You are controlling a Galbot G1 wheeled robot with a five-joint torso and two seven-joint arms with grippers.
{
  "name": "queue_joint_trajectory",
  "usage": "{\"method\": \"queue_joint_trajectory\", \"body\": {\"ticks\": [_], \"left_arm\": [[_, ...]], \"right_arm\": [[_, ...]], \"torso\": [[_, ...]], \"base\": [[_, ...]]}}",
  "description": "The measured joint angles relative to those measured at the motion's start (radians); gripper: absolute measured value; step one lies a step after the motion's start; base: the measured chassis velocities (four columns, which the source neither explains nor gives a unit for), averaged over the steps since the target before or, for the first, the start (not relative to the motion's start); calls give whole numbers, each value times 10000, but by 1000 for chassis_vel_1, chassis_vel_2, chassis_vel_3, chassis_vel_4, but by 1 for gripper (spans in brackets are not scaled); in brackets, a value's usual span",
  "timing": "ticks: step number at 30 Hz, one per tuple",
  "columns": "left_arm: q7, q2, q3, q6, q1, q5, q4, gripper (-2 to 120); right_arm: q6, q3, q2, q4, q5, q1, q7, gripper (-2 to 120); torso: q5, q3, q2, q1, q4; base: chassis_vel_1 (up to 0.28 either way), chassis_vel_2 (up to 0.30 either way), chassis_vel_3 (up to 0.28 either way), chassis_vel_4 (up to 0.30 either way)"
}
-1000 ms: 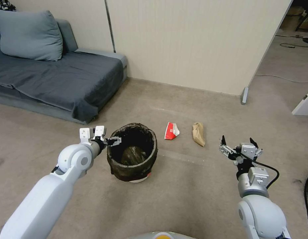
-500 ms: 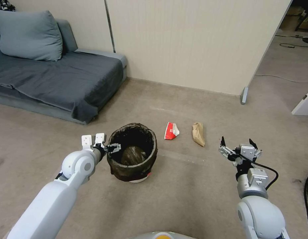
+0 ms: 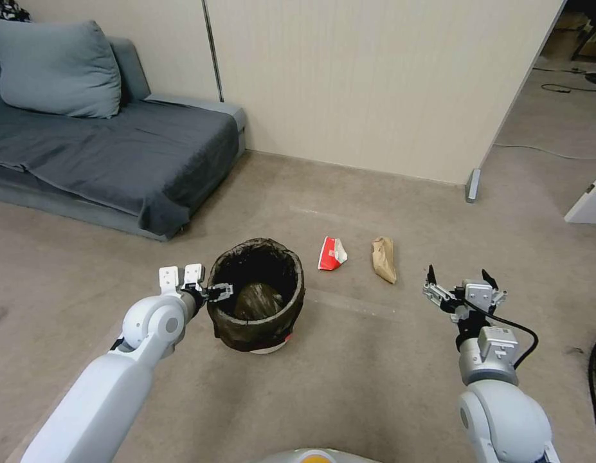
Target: Pick up the trash bin, then pick up the garbage from the floor and place it into the trash bin.
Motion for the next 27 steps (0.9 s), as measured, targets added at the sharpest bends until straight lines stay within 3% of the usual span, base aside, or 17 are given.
{"method": "queue_joint_trajectory", "body": {"ticks": [15,27], "left_arm": [[156,12,151,-3,-2,299,62,100],[287,7,161,-9,26,342,103,59]], "right_arm": [[10,17,-15,-28,-10,16,20,100],[12,17,-32,-41,-79,-1,33,100]], "torso": [[2,0,0,0,1],[2,-1,0,-1,1]], "base": [[0,0,0,0],[0,0,0,0]]}}
